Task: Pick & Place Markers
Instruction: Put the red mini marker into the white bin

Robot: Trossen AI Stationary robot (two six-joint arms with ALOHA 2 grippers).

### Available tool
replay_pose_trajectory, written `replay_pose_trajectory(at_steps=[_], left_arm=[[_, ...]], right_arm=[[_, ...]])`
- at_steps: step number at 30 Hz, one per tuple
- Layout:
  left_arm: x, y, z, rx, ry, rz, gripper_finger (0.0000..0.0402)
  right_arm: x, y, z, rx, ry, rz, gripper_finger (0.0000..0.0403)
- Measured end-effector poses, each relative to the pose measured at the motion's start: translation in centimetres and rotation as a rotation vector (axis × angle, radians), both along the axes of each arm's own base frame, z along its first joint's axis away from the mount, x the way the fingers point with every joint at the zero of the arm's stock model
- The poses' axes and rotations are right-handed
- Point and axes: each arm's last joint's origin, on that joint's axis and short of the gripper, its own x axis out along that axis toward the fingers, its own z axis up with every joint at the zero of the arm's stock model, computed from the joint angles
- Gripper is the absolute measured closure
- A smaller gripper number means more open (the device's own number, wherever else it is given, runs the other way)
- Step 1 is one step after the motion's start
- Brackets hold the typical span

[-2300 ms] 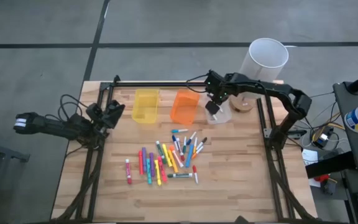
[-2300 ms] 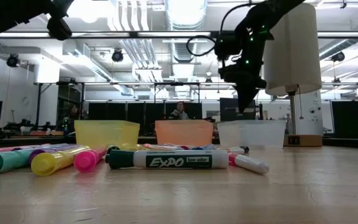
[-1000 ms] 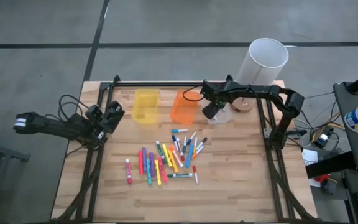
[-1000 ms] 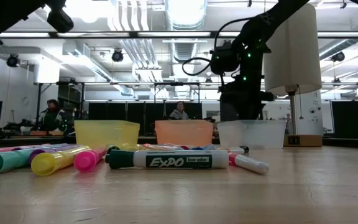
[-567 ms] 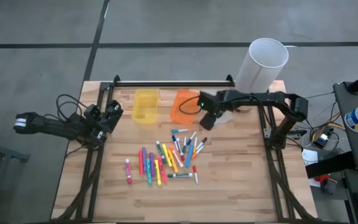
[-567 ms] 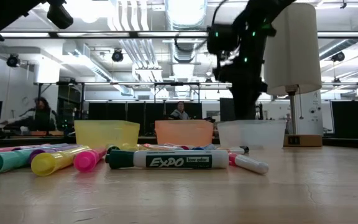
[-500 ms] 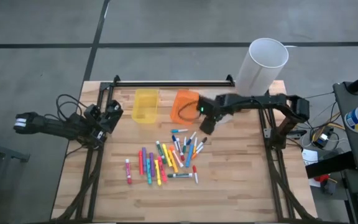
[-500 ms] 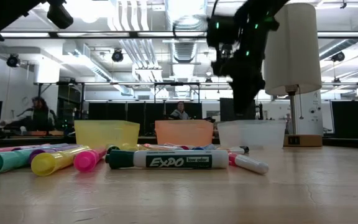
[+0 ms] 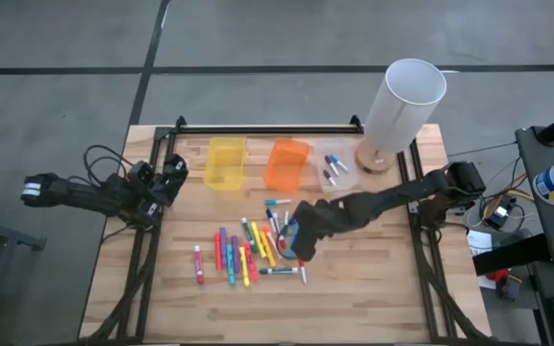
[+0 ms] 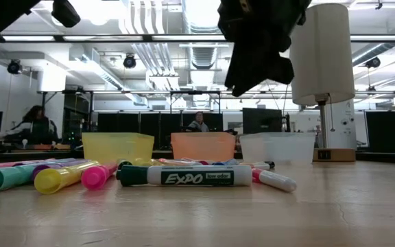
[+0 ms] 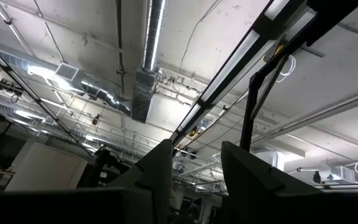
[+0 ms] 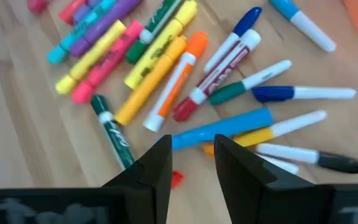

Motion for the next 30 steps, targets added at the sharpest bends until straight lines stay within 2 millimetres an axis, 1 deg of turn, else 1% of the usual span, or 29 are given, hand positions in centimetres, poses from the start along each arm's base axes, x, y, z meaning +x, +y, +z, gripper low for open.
replay_pose_trajectory(at_steps=[5, 8, 11, 15, 18, 21, 26, 30], left_arm=[[0.0, -0.1, 0.0, 0.003, -0.001, -0.03, 0.0268], [0.0, -0.1, 0.0, 0.009, -0.001, -0.034, 0.0268], [0.0, -0.1, 0.0, 0.009, -0.002, -0.034, 0.0268], [0.0, -0.1, 0.4, 0.025, -0.015, -0.02, 0.0268], [0.0, -0.1, 0.6, 0.036, -0.022, -0.01, 0.0268], [0.0, -0.1, 0.9, 0.051, -0.029, 0.002, 0.0268], [-0.1, -0.1, 1.1, 0.071, -0.037, 0.018, 0.0268], [-0.1, -0.1, 1.1, 0.088, -0.038, 0.034, 0.0268]], right_arm=[[0.6, 2.6, -1.2, 0.009, -0.044, 0.006, 0.029], [1.2, 3.9, -1.9, -0.005, -0.082, 0.07, 0.0293], [1.7, 4.9, -2.4, -0.025, -0.123, 0.135, 0.0299], [1.9, 6.1, -2.7, 0.028, -0.154, 0.129, 0.0308], [2.0, 6.7, -2.8, 0.101, -0.159, 0.113, 0.0314], [2.0, 7.2, -2.8, 0.099, -0.16, 0.128, 0.0319], [1.5, 7.6, -3.1, -0.011, -0.129, 0.26, 0.032], [1.1, 7.6, -3.4, -0.089, -0.092, 0.313, 0.0313]])
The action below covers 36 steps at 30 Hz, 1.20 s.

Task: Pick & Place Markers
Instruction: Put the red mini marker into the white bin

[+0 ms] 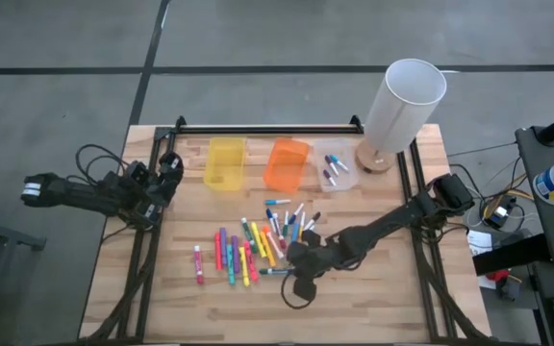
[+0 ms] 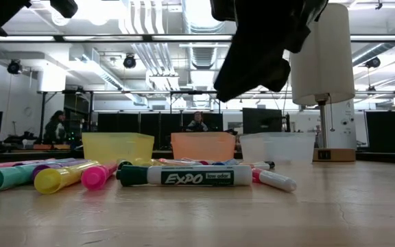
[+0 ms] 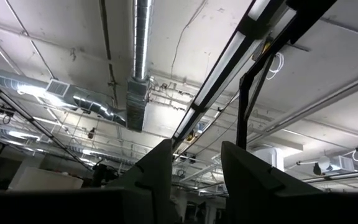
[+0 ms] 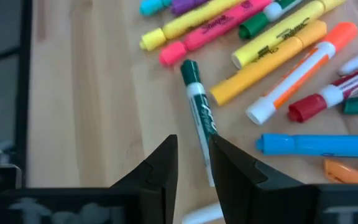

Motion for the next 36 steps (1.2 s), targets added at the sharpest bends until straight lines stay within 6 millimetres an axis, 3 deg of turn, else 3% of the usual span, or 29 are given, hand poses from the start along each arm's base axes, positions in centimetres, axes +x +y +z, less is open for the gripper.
replay_pose_trajectory(at_steps=[16, 24, 28, 31, 36], left_arm=[[-0.1, 0.0, 0.1, 0.017, -0.013, -0.008, 0.0268], [-0.1, 0.0, 0.1, 0.011, -0.011, -0.013, 0.0268], [-0.1, 0.0, 0.1, -0.002, -0.01, -0.027, 0.0268], [0.0, 0.0, 0.0, -0.005, -0.008, -0.029, 0.0268], [0.0, 0.0, 0.0, -0.004, -0.006, -0.03, 0.0268]], right_arm=[[-1.7, -0.5, -1.2, 0.241, 0.236, -0.464, 0.0285], [-1.8, -0.5, -1.2, 0.287, 0.26, -0.511, 0.0287], [-0.9, 0.0, -1.5, 0.306, 0.28, -0.492, 0.0287], [0.9, 0.9, -1.5, 0.308, 0.279, -0.447, 0.0287], [1.7, 1.2, -1.6, 0.136, 0.485, -0.493, 0.0287]])
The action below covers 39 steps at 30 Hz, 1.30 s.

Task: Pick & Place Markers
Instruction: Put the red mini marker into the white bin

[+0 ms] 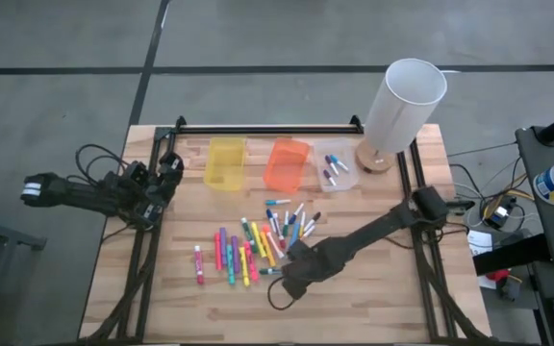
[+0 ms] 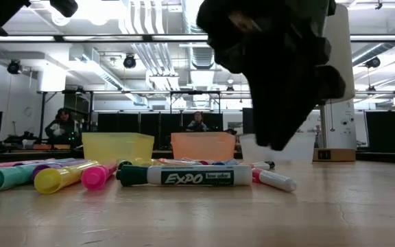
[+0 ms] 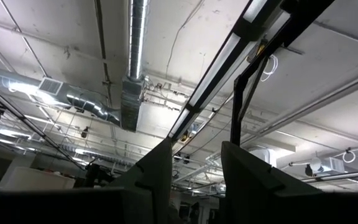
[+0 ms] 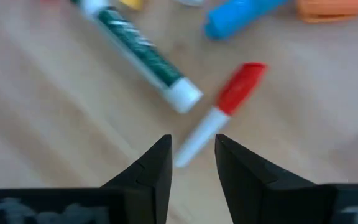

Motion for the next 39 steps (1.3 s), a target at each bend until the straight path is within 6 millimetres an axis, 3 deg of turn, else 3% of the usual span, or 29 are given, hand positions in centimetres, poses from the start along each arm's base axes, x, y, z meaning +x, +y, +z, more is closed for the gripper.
replay_pose_trajectory(at_steps=[8, 39], left_arm=[[0.0, 0.0, 0.0, 0.003, 0.002, -0.006, 0.0268], [0.0, -0.1, 0.0, 0.012, 0.002, -0.019, 0.0268]], right_arm=[[1.9, 0.8, 0.2, -0.038, 0.056, 0.036, 0.0287], [1.2, 0.7, -2.9, -0.02, 0.063, 0.005, 0.0287]])
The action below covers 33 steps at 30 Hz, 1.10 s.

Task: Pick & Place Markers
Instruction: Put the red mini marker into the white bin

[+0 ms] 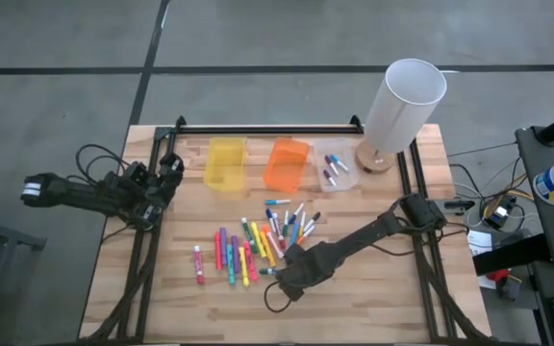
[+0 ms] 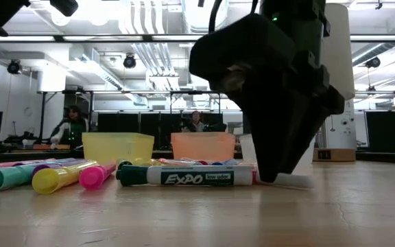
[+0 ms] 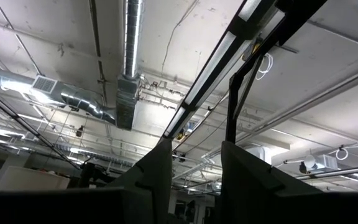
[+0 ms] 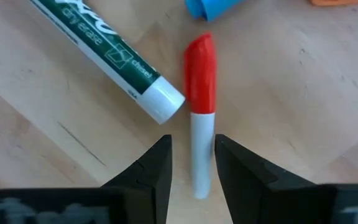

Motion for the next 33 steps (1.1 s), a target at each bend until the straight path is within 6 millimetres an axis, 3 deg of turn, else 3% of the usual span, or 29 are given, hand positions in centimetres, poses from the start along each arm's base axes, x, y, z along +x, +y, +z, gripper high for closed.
replay_pose_trajectory(at_steps=[6, 15, 19, 23, 33], left_arm=[[0.0, 0.0, 0.0, -0.001, 0.0, 0.0, 0.0268], [0.0, 0.0, 0.0, -0.015, 0.001, -0.014, 0.0268], [0.0, 0.0, 0.0, -0.015, 0.001, -0.013, 0.0268], [0.0, 0.0, 0.0, -0.018, 0.001, -0.014, 0.0268], [0.0, 0.0, 0.0, -0.018, 0.003, -0.014, 0.0268]], right_arm=[[0.0, 0.0, 0.0, -0.011, 0.001, 0.046, 0.0298], [-0.8, -0.3, -1.0, -0.039, 0.023, 0.065, 0.0373], [-0.9, -0.4, -0.7, -0.058, 0.024, 0.081, 0.038], [-1.3, -0.7, 0.4, -0.101, 0.018, 0.079, 0.0379], [-4.0, -3.0, 6.8, -0.297, -0.009, -0.01, 0.0379]])
